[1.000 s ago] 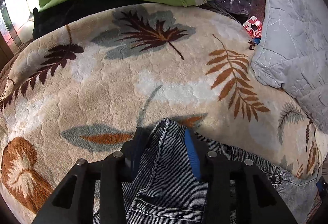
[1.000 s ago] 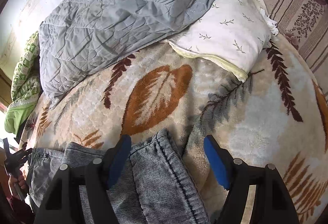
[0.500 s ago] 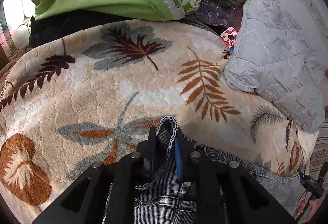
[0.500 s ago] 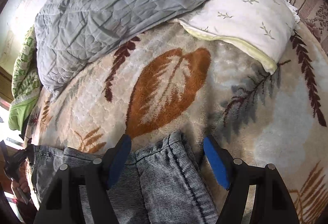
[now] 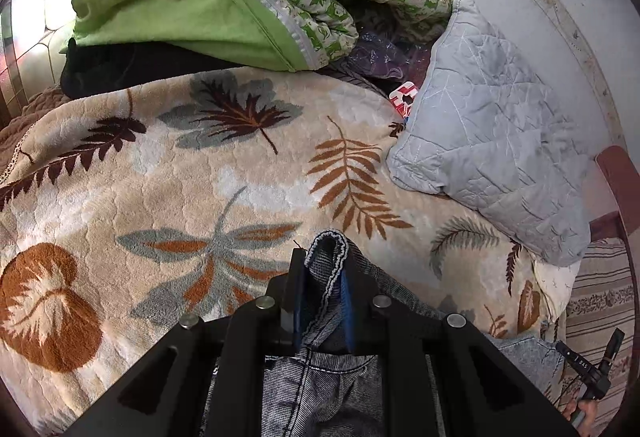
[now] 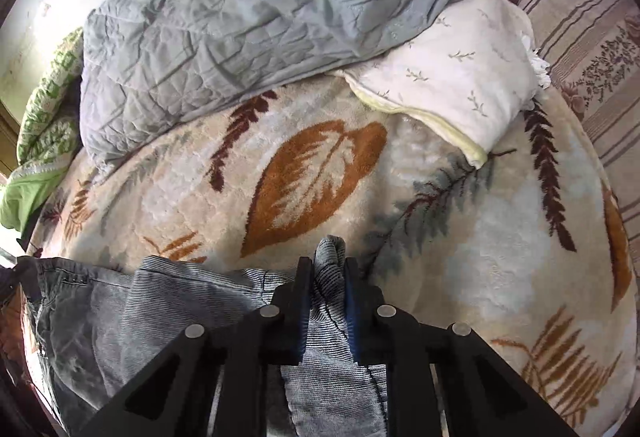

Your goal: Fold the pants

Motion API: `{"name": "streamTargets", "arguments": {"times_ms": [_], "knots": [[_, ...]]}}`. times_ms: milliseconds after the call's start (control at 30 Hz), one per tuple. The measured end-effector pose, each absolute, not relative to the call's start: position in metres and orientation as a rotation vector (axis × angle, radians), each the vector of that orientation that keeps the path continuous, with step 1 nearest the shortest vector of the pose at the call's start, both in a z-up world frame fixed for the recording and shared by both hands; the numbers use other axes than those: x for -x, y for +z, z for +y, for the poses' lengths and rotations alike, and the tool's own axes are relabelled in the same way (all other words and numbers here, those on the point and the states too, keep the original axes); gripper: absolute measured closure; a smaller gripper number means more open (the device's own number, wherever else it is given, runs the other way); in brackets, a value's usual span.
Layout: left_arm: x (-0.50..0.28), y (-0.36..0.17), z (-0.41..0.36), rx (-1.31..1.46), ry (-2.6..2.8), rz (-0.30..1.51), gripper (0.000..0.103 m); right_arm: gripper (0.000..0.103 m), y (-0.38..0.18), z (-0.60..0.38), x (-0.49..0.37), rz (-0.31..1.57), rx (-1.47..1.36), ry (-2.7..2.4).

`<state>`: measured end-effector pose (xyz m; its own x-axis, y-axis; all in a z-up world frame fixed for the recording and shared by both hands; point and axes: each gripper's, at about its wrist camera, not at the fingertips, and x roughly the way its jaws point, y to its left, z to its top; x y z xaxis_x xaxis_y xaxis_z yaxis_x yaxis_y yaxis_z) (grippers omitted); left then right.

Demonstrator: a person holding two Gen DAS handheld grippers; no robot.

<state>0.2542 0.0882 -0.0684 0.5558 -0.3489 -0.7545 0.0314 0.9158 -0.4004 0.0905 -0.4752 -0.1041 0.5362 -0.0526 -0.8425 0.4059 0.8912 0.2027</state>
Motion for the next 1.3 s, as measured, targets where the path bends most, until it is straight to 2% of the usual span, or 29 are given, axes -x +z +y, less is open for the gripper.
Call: {"name": "streamTargets", "arguments": {"times_ms": [300, 500, 733, 1033, 1100, 1233, 1267, 1300], "knots": [[-0.184, -0.017, 0.112, 0.426, -0.337, 0.823, 0.087, 0.088, -0.041, -0.502, 0.015, 0.741, -0.512, -0.349], [-0.107, -0.016, 0.151, 0.425, -0.407, 0.764, 0.087, 0.088, -0.037, -0.493, 0.072, 0.698, -0.548, -0.333], [-0.024, -0.064, 0.195, 0.337, -0.372, 0.896, 0.087, 0.088, -0.056, -0.474, 0.172, 0.726, -0.530, -0.263], [0.000, -0.115, 0.212, 0.273, -0.279, 1.089, 0.084, 0.084, -0.124, -0.457, 0.249, 1.022, -0.525, -0.101], [0.002, -0.114, 0.216, 0.287, -0.268, 1.100, 0.083, 0.084, -0.124, -0.463, 0.259, 1.012, -0.543, -0.110], [0.008, -0.105, 0.214, 0.229, -0.216, 1.088, 0.079, 0.083, -0.099, -0.476, 0.266, 0.877, -0.593, -0.071], [0.009, -0.104, 0.213, 0.213, -0.200, 1.085, 0.079, 0.078, -0.091, -0.477, 0.263, 0.847, -0.591, -0.076], [0.011, -0.103, 0.214, 0.207, -0.191, 1.085, 0.079, 0.063, -0.086, -0.479, 0.257, 0.827, -0.586, -0.087]]}}
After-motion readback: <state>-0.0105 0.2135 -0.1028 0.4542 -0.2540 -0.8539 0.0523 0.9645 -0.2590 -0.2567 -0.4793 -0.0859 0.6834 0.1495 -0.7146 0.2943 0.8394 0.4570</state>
